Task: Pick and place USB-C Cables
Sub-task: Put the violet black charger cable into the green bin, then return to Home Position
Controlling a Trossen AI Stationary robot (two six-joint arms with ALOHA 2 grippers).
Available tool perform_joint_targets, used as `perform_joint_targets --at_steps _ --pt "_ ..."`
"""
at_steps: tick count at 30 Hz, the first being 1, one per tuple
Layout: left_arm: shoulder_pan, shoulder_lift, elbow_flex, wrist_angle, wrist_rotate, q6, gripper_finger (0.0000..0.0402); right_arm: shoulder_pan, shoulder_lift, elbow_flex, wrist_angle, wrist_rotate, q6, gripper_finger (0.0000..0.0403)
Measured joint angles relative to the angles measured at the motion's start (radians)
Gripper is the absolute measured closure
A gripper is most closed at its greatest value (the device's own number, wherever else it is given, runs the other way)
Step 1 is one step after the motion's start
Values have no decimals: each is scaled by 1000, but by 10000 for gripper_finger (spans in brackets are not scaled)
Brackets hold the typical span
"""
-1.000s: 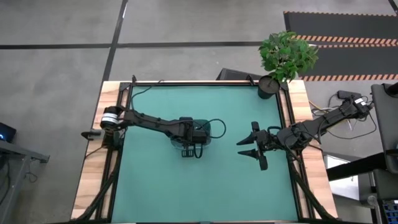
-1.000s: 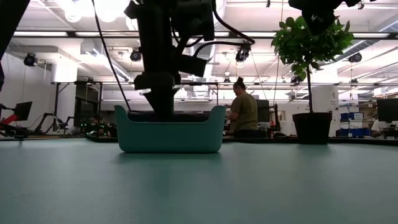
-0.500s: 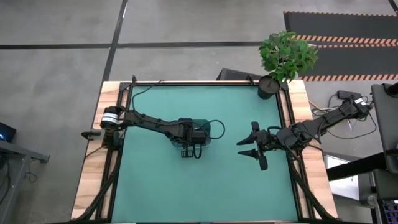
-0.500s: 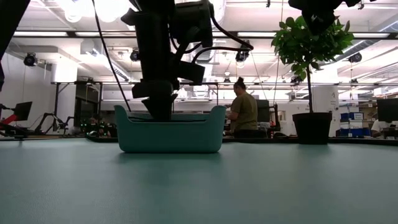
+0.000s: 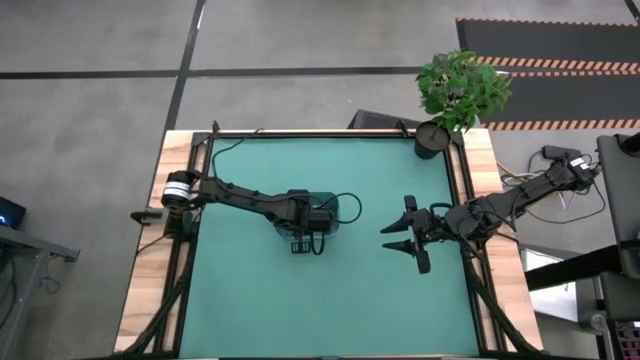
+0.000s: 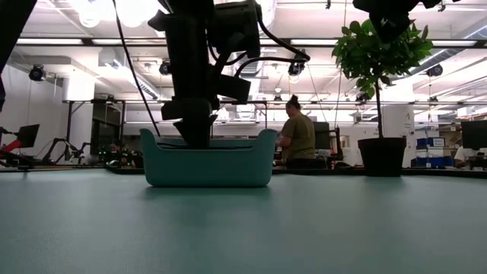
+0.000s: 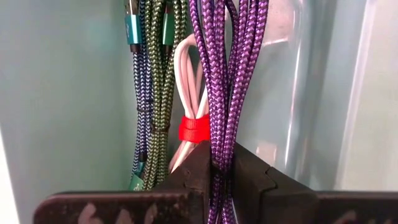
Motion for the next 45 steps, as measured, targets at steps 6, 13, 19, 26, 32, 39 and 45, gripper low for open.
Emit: perform_joint_targets --at_steps 6,13,19,26,32,39,45 --pt "0 0 0 0 0 1 361 0 0 0 0 0 0 238" --pt "0 0 0 0 -2 -1 298 0 0 0 0 0 0 237" --pt "-3 -7 10 -15 -3 -3 272 0 0 0 -1 0 5 236" --pt "-38 -97 19 -20 -6 -11 270 0 0 0 -2 0 -12 236" --pt "-124 -204 -2 54 -58 -33 269 0 1 -1 1 1 -98 236" --pt "-278 -358 -144 315 -107 31 269 0 2 -60 128 1 -258 242" --pt "-361 -534 -353 550 -111 46 269 0 -8 -122 246 0 -371 260"
